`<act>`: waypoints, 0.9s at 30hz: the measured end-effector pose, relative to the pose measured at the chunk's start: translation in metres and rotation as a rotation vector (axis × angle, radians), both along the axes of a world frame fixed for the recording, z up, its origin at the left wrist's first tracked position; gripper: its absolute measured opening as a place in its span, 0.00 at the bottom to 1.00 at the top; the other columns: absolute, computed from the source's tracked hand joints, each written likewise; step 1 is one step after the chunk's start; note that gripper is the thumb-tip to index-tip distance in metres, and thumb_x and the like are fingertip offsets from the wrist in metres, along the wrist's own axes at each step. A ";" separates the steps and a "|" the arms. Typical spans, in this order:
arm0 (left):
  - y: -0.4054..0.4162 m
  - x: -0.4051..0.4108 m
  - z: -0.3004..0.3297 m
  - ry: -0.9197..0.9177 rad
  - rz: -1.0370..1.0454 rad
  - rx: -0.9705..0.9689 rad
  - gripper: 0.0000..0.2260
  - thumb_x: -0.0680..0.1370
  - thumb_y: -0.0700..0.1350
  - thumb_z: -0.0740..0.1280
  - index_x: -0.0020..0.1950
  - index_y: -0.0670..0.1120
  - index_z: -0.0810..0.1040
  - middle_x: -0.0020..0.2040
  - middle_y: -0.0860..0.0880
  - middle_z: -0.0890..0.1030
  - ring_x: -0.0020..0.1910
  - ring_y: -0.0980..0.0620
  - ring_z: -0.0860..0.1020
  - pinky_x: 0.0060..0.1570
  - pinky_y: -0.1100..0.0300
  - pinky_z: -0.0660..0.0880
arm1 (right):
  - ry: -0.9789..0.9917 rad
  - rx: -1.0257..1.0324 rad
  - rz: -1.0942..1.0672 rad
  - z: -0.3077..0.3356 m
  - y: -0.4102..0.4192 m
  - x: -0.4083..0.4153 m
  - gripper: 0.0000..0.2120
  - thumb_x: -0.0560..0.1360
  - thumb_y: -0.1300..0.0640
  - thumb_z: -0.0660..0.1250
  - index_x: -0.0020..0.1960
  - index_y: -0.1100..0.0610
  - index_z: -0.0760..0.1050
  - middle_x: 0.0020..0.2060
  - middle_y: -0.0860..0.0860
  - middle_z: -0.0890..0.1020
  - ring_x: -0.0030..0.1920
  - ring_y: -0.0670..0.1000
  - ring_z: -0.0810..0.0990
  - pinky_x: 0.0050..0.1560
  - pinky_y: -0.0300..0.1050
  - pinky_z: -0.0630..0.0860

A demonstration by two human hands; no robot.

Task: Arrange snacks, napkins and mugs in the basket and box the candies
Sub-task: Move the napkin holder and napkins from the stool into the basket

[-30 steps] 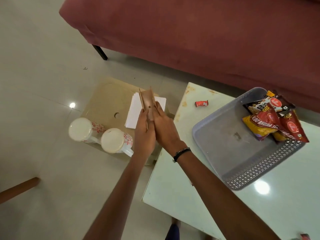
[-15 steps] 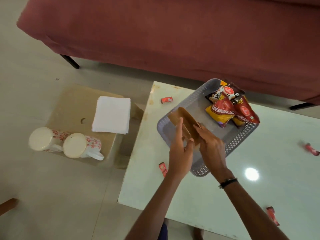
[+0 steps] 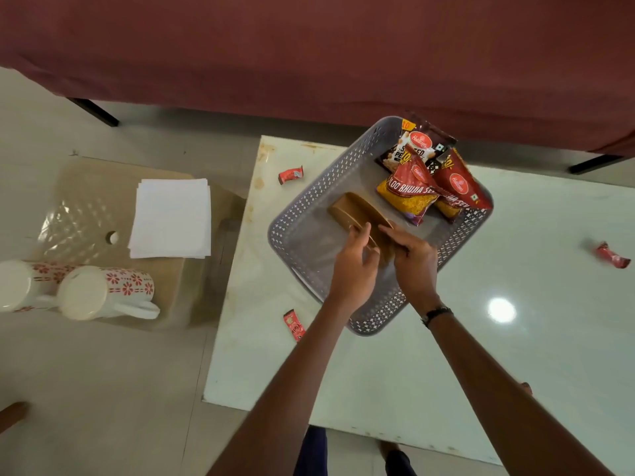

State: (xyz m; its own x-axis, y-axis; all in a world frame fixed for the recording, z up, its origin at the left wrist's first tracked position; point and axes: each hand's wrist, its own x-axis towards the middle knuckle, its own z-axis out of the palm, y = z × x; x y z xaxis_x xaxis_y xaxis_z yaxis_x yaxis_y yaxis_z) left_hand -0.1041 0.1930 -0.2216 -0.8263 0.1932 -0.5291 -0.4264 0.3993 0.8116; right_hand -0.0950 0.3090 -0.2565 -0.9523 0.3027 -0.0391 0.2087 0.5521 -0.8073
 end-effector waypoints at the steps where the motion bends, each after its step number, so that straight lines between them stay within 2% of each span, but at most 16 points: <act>1: 0.000 -0.001 0.000 -0.008 0.016 0.018 0.22 0.81 0.44 0.57 0.74 0.48 0.59 0.77 0.42 0.57 0.75 0.47 0.59 0.74 0.48 0.60 | -0.007 -0.005 0.000 0.000 0.000 -0.001 0.18 0.71 0.74 0.63 0.56 0.59 0.80 0.55 0.57 0.82 0.55 0.53 0.81 0.55 0.32 0.74; 3: 0.000 -0.003 0.002 -0.027 0.045 0.035 0.21 0.81 0.44 0.57 0.74 0.48 0.60 0.76 0.41 0.60 0.74 0.44 0.60 0.72 0.44 0.61 | -0.012 -0.005 0.006 0.002 0.000 -0.004 0.19 0.71 0.74 0.63 0.56 0.59 0.80 0.55 0.57 0.82 0.56 0.53 0.81 0.56 0.33 0.74; 6: 0.000 -0.003 0.003 -0.036 0.057 0.044 0.21 0.80 0.43 0.57 0.74 0.49 0.61 0.76 0.42 0.61 0.75 0.46 0.59 0.73 0.46 0.61 | -0.022 0.023 0.041 0.004 0.002 -0.005 0.19 0.71 0.74 0.62 0.56 0.58 0.80 0.56 0.56 0.82 0.57 0.52 0.81 0.57 0.45 0.77; 8: -0.003 -0.001 0.005 -0.006 0.059 0.046 0.21 0.80 0.42 0.58 0.73 0.50 0.62 0.75 0.43 0.63 0.75 0.48 0.61 0.73 0.48 0.62 | 0.000 0.147 0.136 0.008 0.003 -0.004 0.17 0.73 0.70 0.61 0.57 0.58 0.80 0.60 0.55 0.80 0.56 0.53 0.81 0.54 0.50 0.80; 11: -0.012 0.005 0.018 0.138 0.140 0.041 0.20 0.79 0.39 0.59 0.71 0.50 0.67 0.72 0.49 0.68 0.73 0.51 0.65 0.71 0.50 0.66 | 0.070 0.455 0.240 0.023 0.003 0.001 0.13 0.76 0.62 0.58 0.54 0.57 0.80 0.63 0.53 0.78 0.48 0.53 0.84 0.41 0.46 0.83; 13: -0.025 0.009 0.031 0.221 0.283 0.053 0.17 0.79 0.38 0.59 0.67 0.49 0.72 0.67 0.54 0.73 0.67 0.51 0.72 0.65 0.50 0.73 | 0.132 0.509 0.203 0.039 -0.005 0.003 0.11 0.77 0.61 0.58 0.50 0.58 0.79 0.58 0.53 0.82 0.46 0.52 0.84 0.37 0.43 0.82; 15: -0.046 0.014 0.038 0.265 0.442 0.060 0.14 0.79 0.38 0.59 0.61 0.51 0.75 0.61 0.54 0.77 0.60 0.53 0.77 0.58 0.46 0.77 | 0.144 0.466 0.178 0.053 -0.021 0.000 0.08 0.76 0.65 0.61 0.50 0.57 0.78 0.50 0.52 0.84 0.41 0.52 0.84 0.33 0.45 0.81; 17: -0.073 0.015 0.038 0.283 0.583 0.016 0.13 0.78 0.38 0.60 0.56 0.53 0.76 0.58 0.52 0.79 0.58 0.54 0.78 0.56 0.45 0.78 | 0.127 0.395 0.216 0.063 -0.046 -0.008 0.09 0.75 0.65 0.63 0.51 0.56 0.77 0.44 0.51 0.84 0.36 0.51 0.83 0.30 0.43 0.79; 19: -0.102 0.012 0.035 0.299 0.690 -0.073 0.13 0.77 0.35 0.60 0.58 0.48 0.77 0.58 0.52 0.79 0.57 0.53 0.78 0.58 0.46 0.77 | 0.134 0.322 0.294 0.068 -0.079 -0.020 0.10 0.75 0.66 0.63 0.53 0.56 0.77 0.41 0.50 0.84 0.34 0.47 0.80 0.30 0.34 0.75; 20: -0.118 0.010 0.033 0.311 0.717 -0.126 0.15 0.76 0.33 0.59 0.59 0.46 0.76 0.58 0.52 0.79 0.58 0.53 0.77 0.60 0.48 0.76 | 0.133 0.285 0.338 0.069 -0.099 -0.027 0.11 0.75 0.66 0.62 0.55 0.57 0.76 0.43 0.50 0.84 0.36 0.46 0.79 0.33 0.32 0.74; 22: -0.149 0.004 0.031 0.348 0.730 -0.233 0.18 0.74 0.31 0.59 0.62 0.42 0.75 0.60 0.48 0.78 0.61 0.50 0.76 0.63 0.55 0.72 | 0.086 0.175 0.408 0.064 -0.140 -0.039 0.12 0.76 0.65 0.60 0.57 0.57 0.75 0.49 0.52 0.83 0.45 0.49 0.81 0.43 0.40 0.79; 24: -0.179 -0.002 0.025 0.379 0.715 -0.306 0.19 0.75 0.31 0.58 0.64 0.40 0.73 0.64 0.45 0.77 0.65 0.49 0.74 0.64 0.60 0.68 | -0.025 0.013 0.431 0.054 -0.182 -0.048 0.14 0.76 0.65 0.59 0.60 0.58 0.74 0.55 0.54 0.82 0.52 0.52 0.80 0.53 0.47 0.79; 27: -0.217 -0.014 0.013 0.369 0.635 -0.391 0.20 0.75 0.33 0.58 0.67 0.40 0.71 0.68 0.43 0.73 0.69 0.47 0.69 0.69 0.52 0.66 | -0.276 -0.199 0.372 0.036 -0.236 -0.061 0.18 0.77 0.63 0.59 0.66 0.59 0.70 0.62 0.55 0.77 0.58 0.54 0.78 0.60 0.50 0.75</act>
